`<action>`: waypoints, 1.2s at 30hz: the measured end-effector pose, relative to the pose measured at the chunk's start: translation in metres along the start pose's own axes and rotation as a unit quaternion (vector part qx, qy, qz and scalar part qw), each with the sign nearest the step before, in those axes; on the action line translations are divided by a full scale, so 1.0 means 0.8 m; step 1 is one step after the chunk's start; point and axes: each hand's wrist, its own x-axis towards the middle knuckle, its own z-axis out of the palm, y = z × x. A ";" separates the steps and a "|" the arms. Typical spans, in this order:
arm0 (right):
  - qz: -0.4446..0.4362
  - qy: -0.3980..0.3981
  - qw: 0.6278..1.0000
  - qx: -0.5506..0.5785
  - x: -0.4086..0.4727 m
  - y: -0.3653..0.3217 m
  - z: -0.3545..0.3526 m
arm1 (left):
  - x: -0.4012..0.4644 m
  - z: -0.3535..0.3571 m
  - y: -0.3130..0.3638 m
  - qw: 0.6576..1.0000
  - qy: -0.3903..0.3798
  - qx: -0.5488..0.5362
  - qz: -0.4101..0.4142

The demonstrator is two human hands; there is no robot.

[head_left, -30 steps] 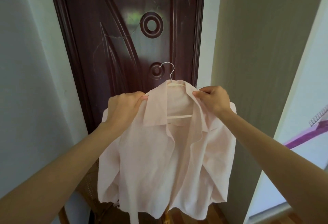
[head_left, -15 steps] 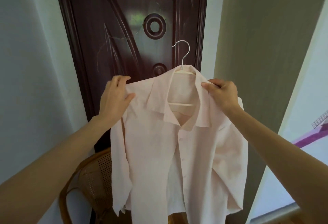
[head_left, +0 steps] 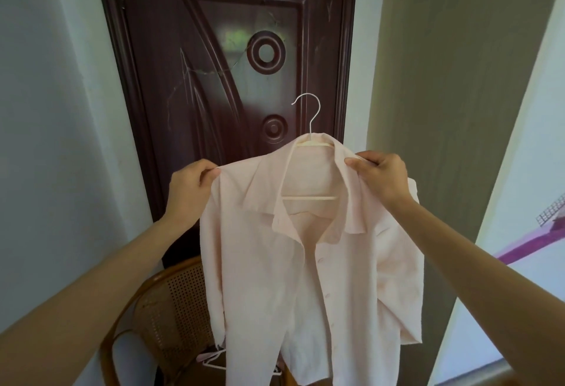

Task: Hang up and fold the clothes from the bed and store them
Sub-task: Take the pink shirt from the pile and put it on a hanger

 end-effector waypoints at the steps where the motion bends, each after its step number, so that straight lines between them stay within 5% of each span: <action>1: 0.002 0.001 1.000 0.002 0.000 0.000 0.000 | -0.002 -0.001 0.000 1.000 -0.011 -0.023 -0.018; 7: 0.010 0.015 1.000 0.003 0.002 0.010 -0.004 | -0.012 -0.019 -0.025 0.976 -0.155 -0.100 -0.115; 14: 0.016 0.013 1.000 0.013 0.000 0.017 -0.005 | -0.021 -0.037 -0.044 0.980 -0.074 -0.093 -0.160; 19: 0.018 0.006 0.999 0.037 -0.006 0.017 -0.003 | -0.024 -0.045 -0.044 0.976 -0.128 -0.058 -0.164; 24: 0.006 -0.014 0.998 0.060 -0.006 0.004 0.007 | -0.014 -0.039 -0.026 0.991 -0.093 -0.028 -0.091; 30: -0.024 -0.033 0.996 0.074 -0.011 -0.013 0.024 | 0.000 -0.015 0.029 0.981 -0.156 0.082 0.077; 36: -0.033 -0.058 0.995 0.071 -0.015 -0.022 0.022 | 0.001 -0.002 0.042 0.997 -0.041 0.048 0.049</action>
